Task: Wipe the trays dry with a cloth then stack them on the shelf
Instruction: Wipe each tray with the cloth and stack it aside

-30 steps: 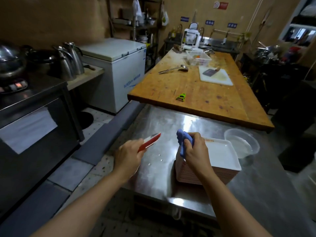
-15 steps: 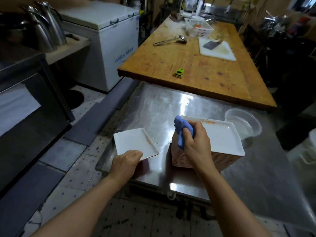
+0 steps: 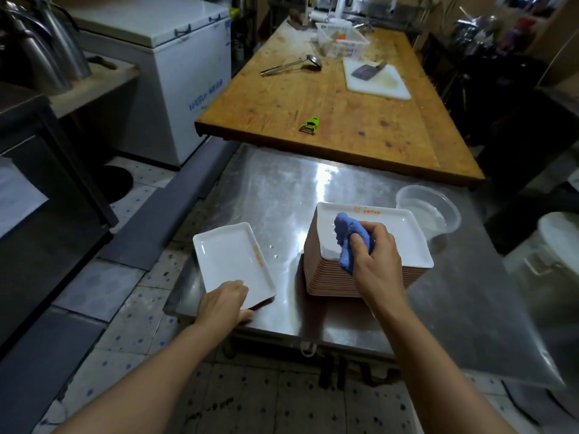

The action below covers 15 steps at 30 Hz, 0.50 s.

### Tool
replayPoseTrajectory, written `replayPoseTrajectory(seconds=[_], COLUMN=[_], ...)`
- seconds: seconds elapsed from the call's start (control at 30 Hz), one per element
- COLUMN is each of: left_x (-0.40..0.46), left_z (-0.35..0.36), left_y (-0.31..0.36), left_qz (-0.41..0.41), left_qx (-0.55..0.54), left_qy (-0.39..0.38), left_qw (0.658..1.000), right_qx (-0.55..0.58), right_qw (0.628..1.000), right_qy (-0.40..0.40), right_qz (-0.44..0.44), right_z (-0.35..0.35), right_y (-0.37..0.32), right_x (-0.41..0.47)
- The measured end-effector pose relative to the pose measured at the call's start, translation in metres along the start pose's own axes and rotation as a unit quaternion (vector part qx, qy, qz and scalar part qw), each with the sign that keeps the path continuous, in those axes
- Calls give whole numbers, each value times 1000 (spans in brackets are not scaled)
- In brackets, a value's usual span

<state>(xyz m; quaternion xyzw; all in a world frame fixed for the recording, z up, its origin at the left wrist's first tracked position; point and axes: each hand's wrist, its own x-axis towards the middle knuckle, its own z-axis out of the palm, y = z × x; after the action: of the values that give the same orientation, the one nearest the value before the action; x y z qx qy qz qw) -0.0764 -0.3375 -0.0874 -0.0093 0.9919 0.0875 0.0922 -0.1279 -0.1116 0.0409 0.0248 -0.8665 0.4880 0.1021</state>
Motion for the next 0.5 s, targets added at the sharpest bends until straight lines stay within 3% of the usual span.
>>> replayPoseTrajectory(seconds=[0.27, 0.37, 0.5], left_x=[22, 33, 49], left_z=[-49, -70, -80], left_y=[54, 85, 119], left_qz=[-40, -61, -100], left_qx=[-189, -274, -297], left_qy=[110, 117, 101], left_qw=[975, 953, 944], right_qx=[-28, -66, -110], right_qw=[998, 996, 992], right_qy=[44, 53, 65], right_qz=[-17, 6, 6], right_z=[-28, -38, -51], right_y=[2, 17, 34], right_x=[3, 17, 38])
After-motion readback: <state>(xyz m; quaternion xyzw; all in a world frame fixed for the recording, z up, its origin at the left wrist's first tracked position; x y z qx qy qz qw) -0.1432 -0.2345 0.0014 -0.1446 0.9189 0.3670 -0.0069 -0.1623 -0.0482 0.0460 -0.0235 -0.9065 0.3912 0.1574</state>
